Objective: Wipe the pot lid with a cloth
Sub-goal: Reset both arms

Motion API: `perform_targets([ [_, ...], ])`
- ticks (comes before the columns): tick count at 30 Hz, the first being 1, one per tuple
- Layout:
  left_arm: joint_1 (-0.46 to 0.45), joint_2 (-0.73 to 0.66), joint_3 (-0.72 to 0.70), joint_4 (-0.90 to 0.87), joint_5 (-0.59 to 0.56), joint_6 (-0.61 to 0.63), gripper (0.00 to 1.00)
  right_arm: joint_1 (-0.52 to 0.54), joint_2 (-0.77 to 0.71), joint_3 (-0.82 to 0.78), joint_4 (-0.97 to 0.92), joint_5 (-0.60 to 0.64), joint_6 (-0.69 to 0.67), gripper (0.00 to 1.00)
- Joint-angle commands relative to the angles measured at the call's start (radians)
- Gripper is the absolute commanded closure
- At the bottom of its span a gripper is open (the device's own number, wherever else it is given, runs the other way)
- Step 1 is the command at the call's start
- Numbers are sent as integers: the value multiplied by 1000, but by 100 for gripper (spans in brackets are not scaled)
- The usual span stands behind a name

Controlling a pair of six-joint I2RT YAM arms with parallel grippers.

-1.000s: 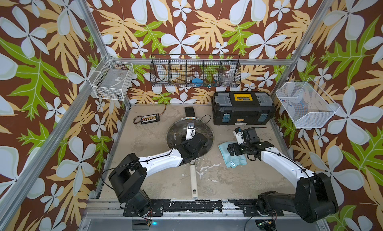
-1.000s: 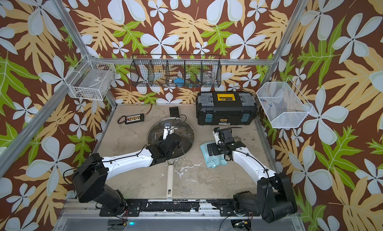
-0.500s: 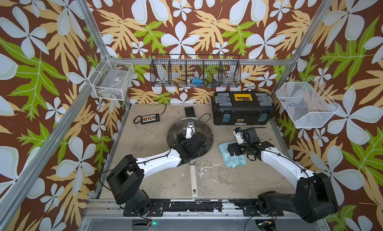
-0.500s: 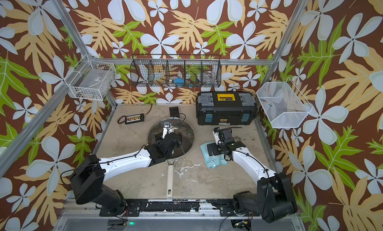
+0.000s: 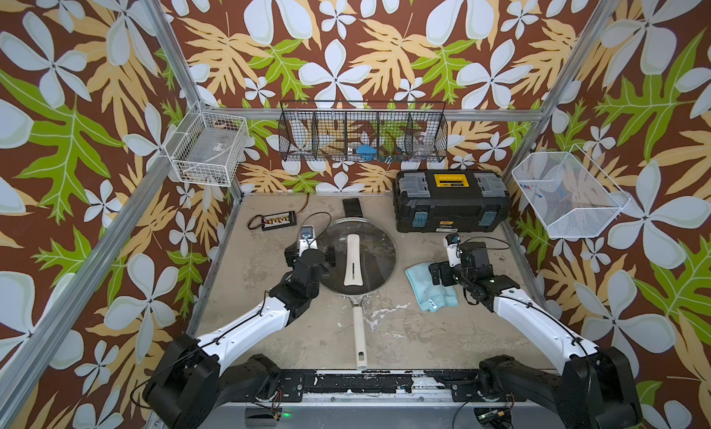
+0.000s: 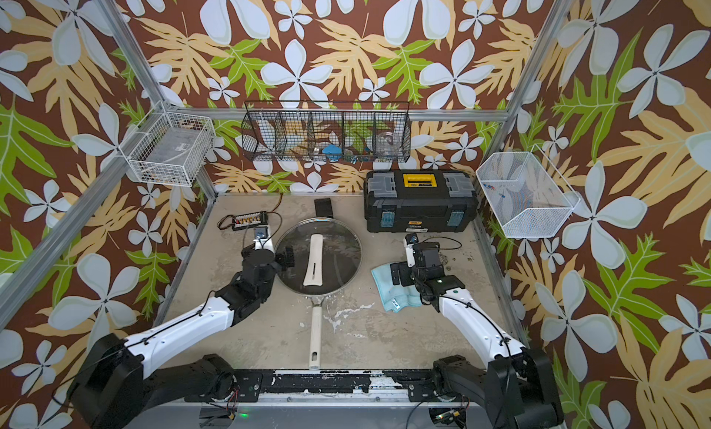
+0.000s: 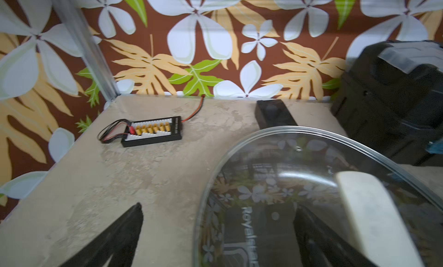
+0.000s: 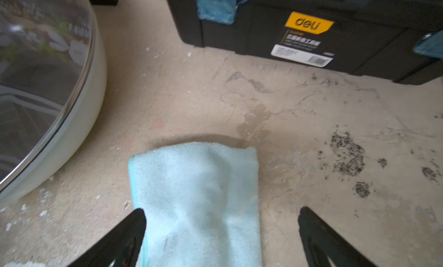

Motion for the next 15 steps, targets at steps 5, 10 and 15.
perform_targets([
  [5,158,-128,-143,194,108,154,0,-35,-77,-242,504,51,-76,0],
  [10,201,-67,-191,277,52,191,0,-98,-50,-369,790,62,-51,0],
  [15,212,-37,-331,506,96,178,0,-133,36,-435,995,64,-44,0],
])
